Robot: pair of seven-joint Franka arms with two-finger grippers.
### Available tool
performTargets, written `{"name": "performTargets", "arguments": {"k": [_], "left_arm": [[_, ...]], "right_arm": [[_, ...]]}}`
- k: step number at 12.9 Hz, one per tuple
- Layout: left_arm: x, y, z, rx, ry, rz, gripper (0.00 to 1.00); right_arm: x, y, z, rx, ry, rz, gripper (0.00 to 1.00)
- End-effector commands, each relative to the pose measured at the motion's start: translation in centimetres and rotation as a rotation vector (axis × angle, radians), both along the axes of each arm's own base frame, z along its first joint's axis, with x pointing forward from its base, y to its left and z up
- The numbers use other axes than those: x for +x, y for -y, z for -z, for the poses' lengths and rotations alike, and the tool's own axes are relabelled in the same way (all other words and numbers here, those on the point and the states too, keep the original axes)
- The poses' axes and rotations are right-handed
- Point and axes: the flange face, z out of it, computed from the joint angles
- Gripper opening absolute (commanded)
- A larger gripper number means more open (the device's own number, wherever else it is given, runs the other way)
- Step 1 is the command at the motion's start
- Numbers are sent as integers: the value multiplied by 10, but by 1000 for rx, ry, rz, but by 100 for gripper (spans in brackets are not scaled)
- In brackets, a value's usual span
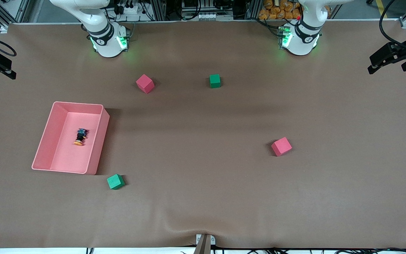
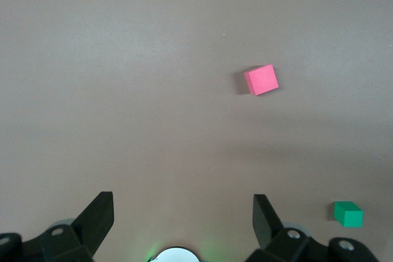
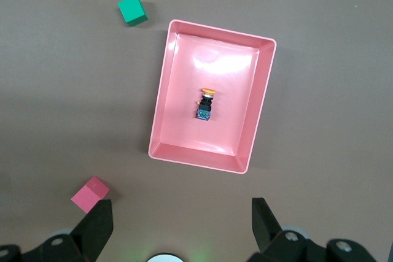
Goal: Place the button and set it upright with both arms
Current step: 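Reach the right gripper down into the pink tray toward the button, then grasp the yellow-capped button in the tray with the right gripper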
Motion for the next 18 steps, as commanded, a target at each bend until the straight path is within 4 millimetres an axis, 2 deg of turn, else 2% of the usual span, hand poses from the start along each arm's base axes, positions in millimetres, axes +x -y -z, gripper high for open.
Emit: {"name": "performTargets", "arguments": {"k": [1,3,4,5,7,8,9,10,15,18], "left_arm": [[0,-1,0,-4,-9,17,100],[0,-1,0,-5,-8,17,100],[-2,-1,-3,-4,-3,17,100],[-2,0,-4,-4,0,20,100],[-2,-1,-2,-3,-4,19,100],[-2,0,-2,-2,-4,20,100],[-2,0,-2,-2,-6,22,100],[-4,1,-1,-2,-20,23,100],[-5,3,2,-11,-42,28,100],[-4,2,1,-15,-31,30,100]], "right_arm": [[36,5,46,-31,-70,4,100],[69,14,103,-33,-118,11,100],[79,25,117,-22,-106,29,100],[90,38,145,-17,-106,50,100],[106,43,213,-6,-143,59,100],[105,46,244,-2,-143,66,100],[97,59,275,20,-138,93,100],[88,61,305,52,-138,115,100],[56,52,391,57,-113,125,100],[51,53,422,77,-115,150,100]]}}
